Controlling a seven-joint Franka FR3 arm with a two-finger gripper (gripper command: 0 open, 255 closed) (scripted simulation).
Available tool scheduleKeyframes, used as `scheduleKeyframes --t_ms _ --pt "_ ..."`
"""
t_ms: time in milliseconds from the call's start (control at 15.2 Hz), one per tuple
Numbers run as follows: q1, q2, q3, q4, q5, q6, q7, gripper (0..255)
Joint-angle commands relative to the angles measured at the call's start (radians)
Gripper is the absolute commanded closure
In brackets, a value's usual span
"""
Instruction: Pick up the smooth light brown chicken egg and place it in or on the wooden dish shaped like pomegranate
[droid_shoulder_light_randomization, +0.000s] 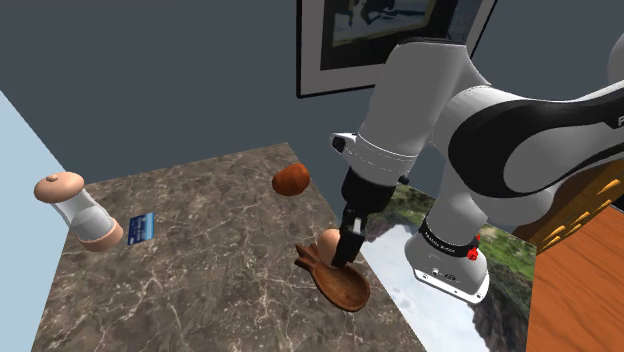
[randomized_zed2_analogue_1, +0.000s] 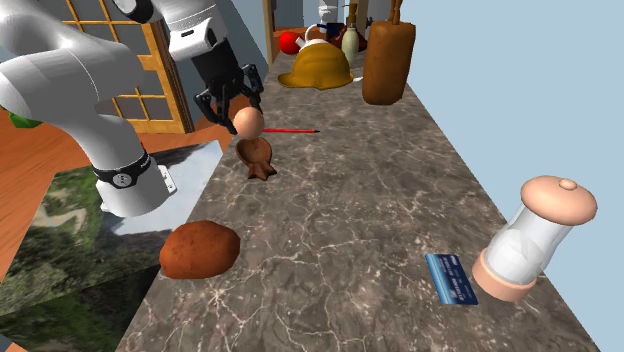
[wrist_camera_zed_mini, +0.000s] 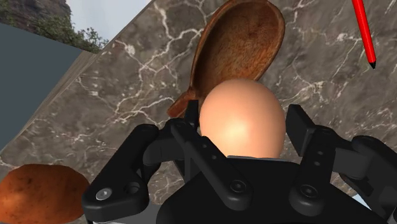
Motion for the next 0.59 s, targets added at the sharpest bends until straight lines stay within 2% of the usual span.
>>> scheduleKeyframes --t_ms 0,396,528 --pt "0.007 0.017 0.010 -0.020 0.017 0.036 -0.009 255" --pt "0.032 0.091 0.044 -0.069 0.078 0.154 -0.038 255" --pt "0.032 0.090 0.044 -0.069 0.077 0.154 -0.038 255"
